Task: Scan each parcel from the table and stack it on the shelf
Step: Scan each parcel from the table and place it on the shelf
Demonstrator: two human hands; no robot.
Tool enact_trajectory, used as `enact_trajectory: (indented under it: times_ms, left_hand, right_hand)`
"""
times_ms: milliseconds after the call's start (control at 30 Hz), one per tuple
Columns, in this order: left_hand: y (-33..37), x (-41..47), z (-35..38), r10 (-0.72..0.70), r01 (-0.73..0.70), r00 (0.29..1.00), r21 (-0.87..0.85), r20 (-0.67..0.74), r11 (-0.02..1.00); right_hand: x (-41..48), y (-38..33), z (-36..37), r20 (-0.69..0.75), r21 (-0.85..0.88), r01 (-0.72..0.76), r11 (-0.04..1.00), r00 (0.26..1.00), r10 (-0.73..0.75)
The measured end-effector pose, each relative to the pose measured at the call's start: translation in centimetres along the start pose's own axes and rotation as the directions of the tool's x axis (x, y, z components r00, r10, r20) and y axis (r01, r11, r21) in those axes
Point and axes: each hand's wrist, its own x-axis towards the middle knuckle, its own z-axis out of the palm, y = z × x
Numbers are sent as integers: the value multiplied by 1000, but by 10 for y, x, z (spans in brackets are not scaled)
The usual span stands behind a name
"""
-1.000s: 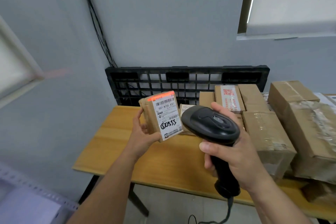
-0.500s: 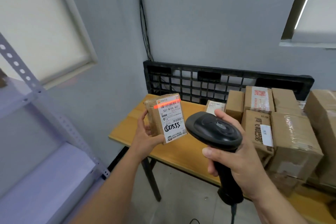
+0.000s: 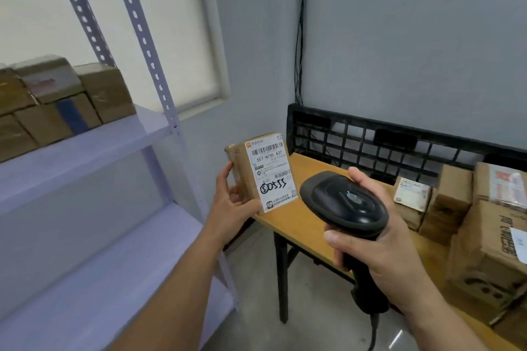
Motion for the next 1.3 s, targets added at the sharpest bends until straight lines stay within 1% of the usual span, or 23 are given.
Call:
enact_trajectory:
  times_ms: [200,333,433,533,767,867,967,1100,1300]
  left_hand:
    - [11,-21,-116,72,-65,982,46,-174,997]
    - [15,-39,-193,143,-115,945,107,-295,988]
    - [20,-55,-239,187,-138,912,158,-364,978]
    - [23,-74,-289,228,-160,862,184,-454,970]
    - [26,-108,-403,242,-147,732,200,-637,969]
    - [31,-114,-448,194,-118,678,156,-709,981]
    - [34,-111,-493,132,-57,648,125,-750,990]
    - [39,-97,-541,80,-23,652,85,-754,996]
    - [46,-65,-576,-8,19,651,6,-759,1000]
  right_hand:
    - [18,-5,100,122,-30,74,997,990,-70]
    - [28,-5,164,220,-33,100,994,971,-90]
    - [31,-3,207,259,12,82,997,962,-82]
    - [32,2,252,304,24,75,997,949,-79]
    - [34,4,347,458,28,43,999,888,-52]
    - [34,8,381,500,24,35,999,865,-43]
    - [32,12,410,515,32,24,999,857,-37]
    - [32,16,441,516,37,11,999,856,-28]
    - [39,21,460,509,44,-34,998,861,7]
